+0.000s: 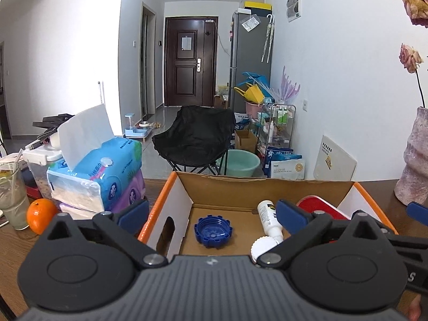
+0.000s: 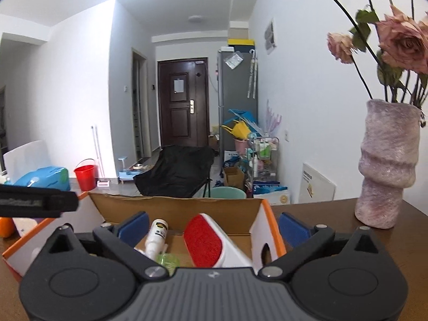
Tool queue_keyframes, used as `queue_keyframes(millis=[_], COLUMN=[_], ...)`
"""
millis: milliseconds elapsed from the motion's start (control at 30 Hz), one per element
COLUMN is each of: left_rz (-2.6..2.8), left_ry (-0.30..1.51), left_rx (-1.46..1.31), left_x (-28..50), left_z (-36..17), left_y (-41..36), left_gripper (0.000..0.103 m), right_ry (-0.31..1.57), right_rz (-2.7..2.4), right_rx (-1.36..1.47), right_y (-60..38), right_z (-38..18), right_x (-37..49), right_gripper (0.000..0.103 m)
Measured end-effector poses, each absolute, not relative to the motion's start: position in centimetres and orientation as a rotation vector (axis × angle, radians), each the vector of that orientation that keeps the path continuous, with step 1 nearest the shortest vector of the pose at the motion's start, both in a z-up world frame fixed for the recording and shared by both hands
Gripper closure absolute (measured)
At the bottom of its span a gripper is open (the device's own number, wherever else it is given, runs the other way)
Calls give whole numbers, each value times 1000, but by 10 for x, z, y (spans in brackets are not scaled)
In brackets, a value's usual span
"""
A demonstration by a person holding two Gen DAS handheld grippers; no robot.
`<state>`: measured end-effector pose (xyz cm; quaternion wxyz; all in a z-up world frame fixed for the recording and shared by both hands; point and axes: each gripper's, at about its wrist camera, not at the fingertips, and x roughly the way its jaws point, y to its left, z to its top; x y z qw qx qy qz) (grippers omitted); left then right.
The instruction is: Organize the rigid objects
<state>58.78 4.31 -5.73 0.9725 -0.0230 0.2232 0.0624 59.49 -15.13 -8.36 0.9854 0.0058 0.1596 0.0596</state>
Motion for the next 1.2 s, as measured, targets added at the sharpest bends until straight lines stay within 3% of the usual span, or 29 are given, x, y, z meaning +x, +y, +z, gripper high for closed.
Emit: queue_keyframes(millis=[700, 1200], left_rz=[121, 82], left_ry=[430, 389], left_rx=[-32, -42], left_x=[521, 379], left_z=[-23, 18], left_y=[43, 32], left_gripper=[0, 0], right_ry=[310, 313], right_rz=[151, 161], right_rx=[-3, 30], right_y=[-170, -197], right_z=[-41, 5], right_x=[533, 401], right_gripper=[0, 0])
